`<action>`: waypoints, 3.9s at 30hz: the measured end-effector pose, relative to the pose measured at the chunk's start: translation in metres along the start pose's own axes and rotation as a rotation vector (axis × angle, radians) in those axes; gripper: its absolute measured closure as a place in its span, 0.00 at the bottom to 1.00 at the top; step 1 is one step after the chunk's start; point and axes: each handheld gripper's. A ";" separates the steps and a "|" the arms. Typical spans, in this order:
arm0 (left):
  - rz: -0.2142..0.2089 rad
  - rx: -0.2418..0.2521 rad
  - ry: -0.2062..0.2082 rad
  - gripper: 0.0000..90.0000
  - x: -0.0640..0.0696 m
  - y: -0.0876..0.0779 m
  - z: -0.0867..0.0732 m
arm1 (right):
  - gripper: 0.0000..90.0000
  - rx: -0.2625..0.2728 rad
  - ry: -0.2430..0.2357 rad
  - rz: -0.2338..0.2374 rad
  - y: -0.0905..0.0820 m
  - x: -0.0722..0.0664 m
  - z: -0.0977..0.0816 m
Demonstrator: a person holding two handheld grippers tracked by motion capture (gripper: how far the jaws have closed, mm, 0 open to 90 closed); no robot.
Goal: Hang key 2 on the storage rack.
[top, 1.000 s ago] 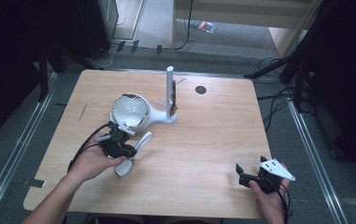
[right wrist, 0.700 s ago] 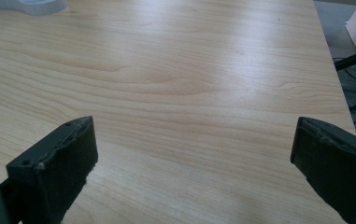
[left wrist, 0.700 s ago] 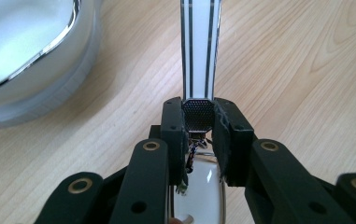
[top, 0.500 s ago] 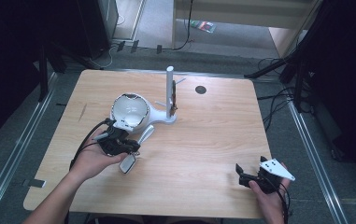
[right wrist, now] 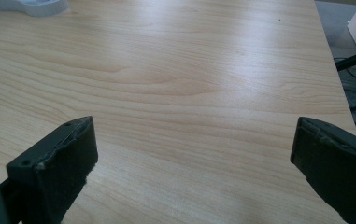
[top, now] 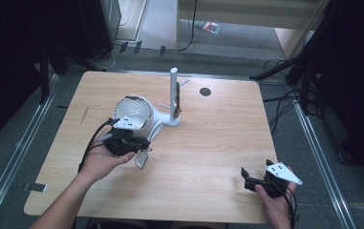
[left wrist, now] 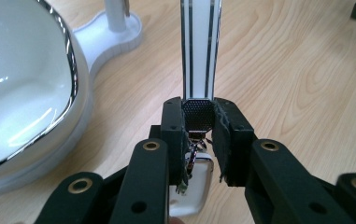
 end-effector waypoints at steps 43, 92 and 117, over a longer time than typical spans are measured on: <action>-0.125 0.247 -0.078 0.84 -0.010 0.031 0.021 | 0.01 -0.002 -0.001 0.001 0.000 0.000 0.000; 0.022 0.175 -0.172 0.41 -0.021 0.065 0.032 | 0.01 0.000 0.000 0.008 0.000 0.000 -0.001; 0.105 0.245 -0.045 0.02 -0.001 0.003 -0.002 | 0.00 -0.010 -0.015 -0.003 0.001 -0.002 -0.001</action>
Point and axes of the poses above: each handheld gripper's, and its own axes: y roughly forward along the jaws, z roughly out of its top, x roughly to its right, and after that the axes turned 9 degrees about x, right-handed
